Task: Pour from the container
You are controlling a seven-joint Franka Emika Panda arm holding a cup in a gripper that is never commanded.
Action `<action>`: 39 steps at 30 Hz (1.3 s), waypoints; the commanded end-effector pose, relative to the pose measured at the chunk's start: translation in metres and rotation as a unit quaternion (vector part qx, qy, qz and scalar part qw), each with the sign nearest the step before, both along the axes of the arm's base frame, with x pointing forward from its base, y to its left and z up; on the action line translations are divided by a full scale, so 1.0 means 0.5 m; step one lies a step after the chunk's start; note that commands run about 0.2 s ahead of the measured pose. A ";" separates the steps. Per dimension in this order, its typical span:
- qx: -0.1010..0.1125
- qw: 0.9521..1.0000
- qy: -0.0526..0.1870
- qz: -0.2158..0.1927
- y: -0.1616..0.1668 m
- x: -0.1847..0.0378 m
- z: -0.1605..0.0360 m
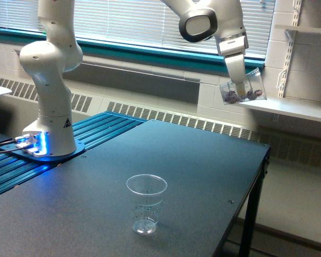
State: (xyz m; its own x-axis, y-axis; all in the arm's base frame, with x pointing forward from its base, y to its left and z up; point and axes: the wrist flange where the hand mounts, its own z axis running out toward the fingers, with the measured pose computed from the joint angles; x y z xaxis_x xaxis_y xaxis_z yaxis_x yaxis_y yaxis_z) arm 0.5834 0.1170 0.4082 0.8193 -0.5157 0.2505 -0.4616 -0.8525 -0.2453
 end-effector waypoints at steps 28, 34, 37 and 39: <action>0.016 0.985 0.078 -0.151 -0.238 -0.150 -0.051; 0.019 0.976 0.095 -0.196 -0.286 -0.178 -0.074; 0.018 0.971 0.104 -0.215 -0.305 -0.195 -0.084; 0.020 0.967 0.108 -0.229 -0.318 -0.206 -0.088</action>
State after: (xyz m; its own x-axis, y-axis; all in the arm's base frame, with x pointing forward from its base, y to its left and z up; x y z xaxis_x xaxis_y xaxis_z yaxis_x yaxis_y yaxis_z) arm 0.4917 -0.0328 0.3646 0.6148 -0.7840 0.0857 -0.7718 -0.6204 -0.1391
